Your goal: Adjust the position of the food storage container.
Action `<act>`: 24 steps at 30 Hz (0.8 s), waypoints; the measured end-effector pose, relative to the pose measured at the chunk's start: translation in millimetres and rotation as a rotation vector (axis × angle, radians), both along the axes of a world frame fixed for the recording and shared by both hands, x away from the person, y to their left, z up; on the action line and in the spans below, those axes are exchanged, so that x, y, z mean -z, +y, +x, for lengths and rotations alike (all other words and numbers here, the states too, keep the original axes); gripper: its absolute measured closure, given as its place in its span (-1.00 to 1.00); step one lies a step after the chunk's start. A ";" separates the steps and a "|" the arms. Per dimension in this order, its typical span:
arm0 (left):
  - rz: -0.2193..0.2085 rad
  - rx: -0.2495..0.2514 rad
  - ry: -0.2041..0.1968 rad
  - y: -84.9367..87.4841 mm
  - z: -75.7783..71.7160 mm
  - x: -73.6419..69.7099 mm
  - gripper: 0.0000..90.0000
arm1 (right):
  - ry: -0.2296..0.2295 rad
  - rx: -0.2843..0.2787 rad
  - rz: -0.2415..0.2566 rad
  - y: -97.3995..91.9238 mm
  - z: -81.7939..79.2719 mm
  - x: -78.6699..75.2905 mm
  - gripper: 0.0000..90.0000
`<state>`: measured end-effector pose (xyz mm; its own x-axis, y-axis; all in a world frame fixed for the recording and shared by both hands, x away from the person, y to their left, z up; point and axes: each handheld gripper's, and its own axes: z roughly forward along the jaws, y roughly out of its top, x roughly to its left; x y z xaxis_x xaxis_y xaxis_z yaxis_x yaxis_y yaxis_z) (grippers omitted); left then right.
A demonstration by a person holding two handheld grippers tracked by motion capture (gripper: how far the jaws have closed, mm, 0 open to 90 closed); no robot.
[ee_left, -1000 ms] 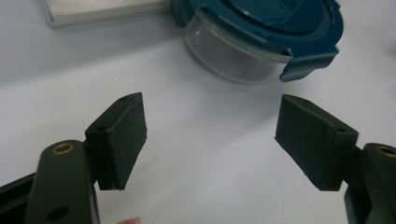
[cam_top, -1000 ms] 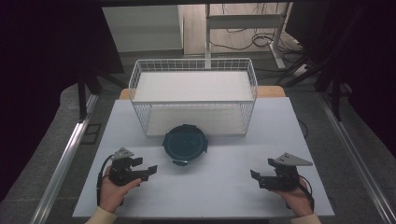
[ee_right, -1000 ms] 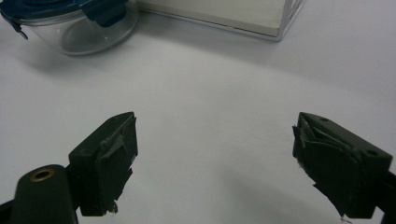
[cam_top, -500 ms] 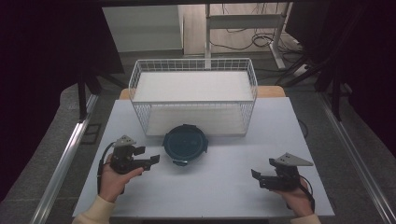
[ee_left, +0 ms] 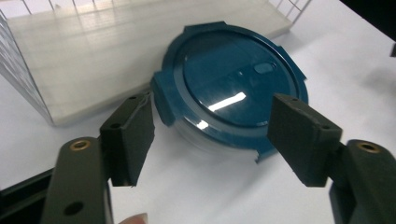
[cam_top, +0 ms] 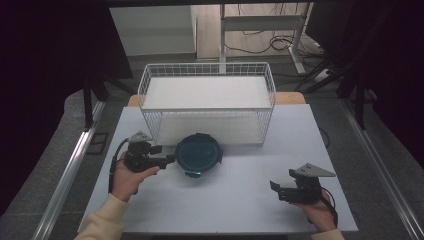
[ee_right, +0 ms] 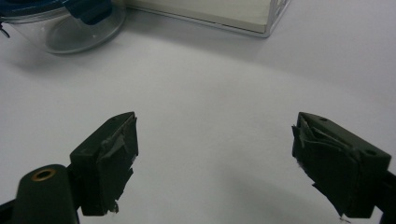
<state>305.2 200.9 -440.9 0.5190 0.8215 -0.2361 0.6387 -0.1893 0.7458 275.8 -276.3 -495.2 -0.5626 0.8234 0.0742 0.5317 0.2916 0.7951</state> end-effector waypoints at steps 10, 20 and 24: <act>0.028 -0.026 -0.018 -3.7 25.7 -9.8 -0.05 | 0.003 0.007 -0.012 0.4 0.4 1.3 -0.68; 0.042 -0.026 -0.070 -9.2 48.4 -4.1 0.48 | 0.009 0.005 -0.015 0.1 0.9 1.9 -0.66; 0.040 -0.021 -0.057 -11.3 54.9 -2.0 0.70 | 0.010 0.006 -0.019 0.0 1.2 2.4 -0.66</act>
<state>360.1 189.7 -438.9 0.5133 0.8406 -0.1731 0.5996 -0.2069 0.7731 276.9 -276.3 -497.6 -0.5570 0.8280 0.0641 0.5412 0.3034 0.7842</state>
